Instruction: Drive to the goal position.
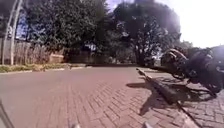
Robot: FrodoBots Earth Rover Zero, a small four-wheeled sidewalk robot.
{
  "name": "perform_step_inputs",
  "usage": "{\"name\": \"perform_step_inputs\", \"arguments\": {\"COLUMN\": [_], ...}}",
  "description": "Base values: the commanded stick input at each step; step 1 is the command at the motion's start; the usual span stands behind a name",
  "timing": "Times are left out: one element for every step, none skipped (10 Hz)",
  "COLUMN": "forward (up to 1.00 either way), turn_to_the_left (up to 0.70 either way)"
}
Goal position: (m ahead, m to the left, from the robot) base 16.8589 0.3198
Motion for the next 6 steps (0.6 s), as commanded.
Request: {"name": "perform_step_inputs", "arguments": {"forward": [0.7, 0.7, 0.7, 0.7, 0.7, 0.7], "turn_to_the_left": [-0.35, -0.35, -0.34, -0.27, -0.06, 0.0]}}
